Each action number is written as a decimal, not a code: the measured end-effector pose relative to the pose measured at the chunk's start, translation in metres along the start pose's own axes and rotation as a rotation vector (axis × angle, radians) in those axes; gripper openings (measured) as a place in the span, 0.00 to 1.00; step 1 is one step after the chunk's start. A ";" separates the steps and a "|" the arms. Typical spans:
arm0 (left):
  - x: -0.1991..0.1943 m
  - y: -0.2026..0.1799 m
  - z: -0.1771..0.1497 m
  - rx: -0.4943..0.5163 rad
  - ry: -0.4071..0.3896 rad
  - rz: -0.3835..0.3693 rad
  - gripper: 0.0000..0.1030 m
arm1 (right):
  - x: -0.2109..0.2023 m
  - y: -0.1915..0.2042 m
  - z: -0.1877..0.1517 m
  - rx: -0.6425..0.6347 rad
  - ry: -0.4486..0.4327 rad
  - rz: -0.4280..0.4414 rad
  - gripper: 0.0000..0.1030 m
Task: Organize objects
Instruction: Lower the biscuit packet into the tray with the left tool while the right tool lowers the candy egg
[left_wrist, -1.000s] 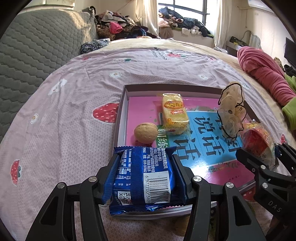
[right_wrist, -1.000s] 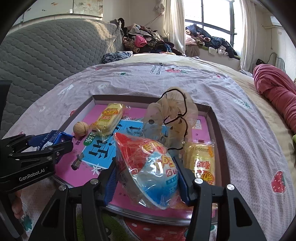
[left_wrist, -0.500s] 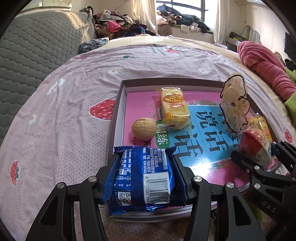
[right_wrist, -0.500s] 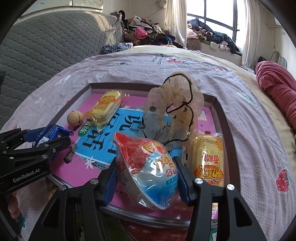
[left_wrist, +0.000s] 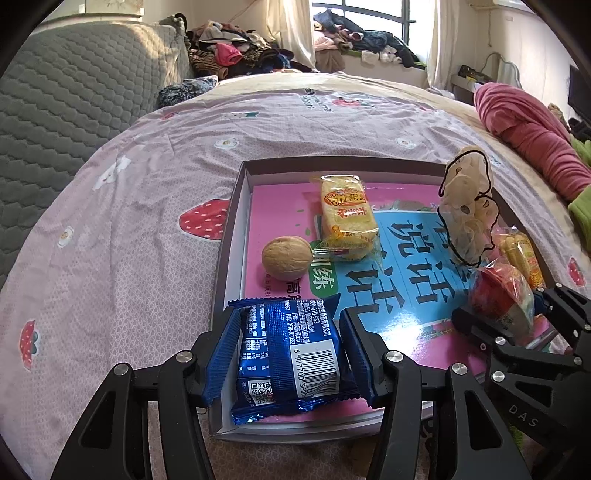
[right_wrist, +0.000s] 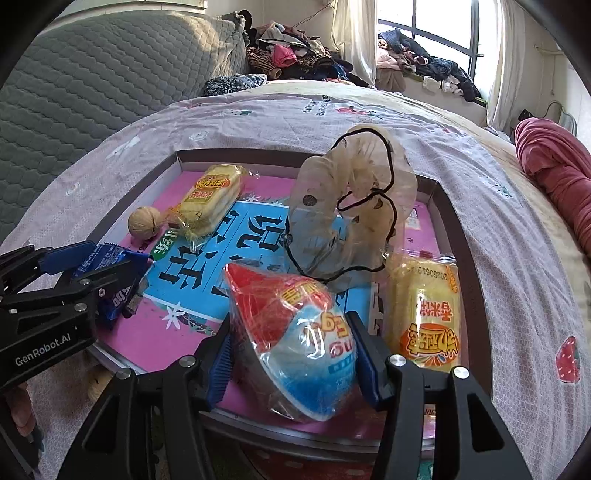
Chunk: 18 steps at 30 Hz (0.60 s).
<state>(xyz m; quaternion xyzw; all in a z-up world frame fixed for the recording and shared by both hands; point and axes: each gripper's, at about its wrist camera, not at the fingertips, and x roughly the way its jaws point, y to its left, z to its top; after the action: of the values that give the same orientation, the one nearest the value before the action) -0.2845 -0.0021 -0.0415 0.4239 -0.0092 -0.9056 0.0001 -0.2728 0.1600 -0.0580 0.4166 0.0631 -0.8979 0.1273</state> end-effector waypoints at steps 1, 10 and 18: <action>-0.001 0.001 0.000 -0.002 -0.001 -0.002 0.57 | 0.000 0.000 0.000 0.001 0.000 0.000 0.55; -0.007 0.002 0.002 -0.007 -0.008 -0.018 0.71 | -0.002 0.001 0.000 -0.015 -0.003 -0.015 0.62; -0.016 0.002 0.004 -0.008 -0.019 -0.020 0.72 | -0.007 0.004 0.004 -0.022 -0.019 -0.025 0.69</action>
<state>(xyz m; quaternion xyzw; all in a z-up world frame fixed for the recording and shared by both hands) -0.2771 -0.0043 -0.0266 0.4152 -0.0016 -0.9097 -0.0074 -0.2701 0.1570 -0.0502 0.4059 0.0768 -0.9026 0.1214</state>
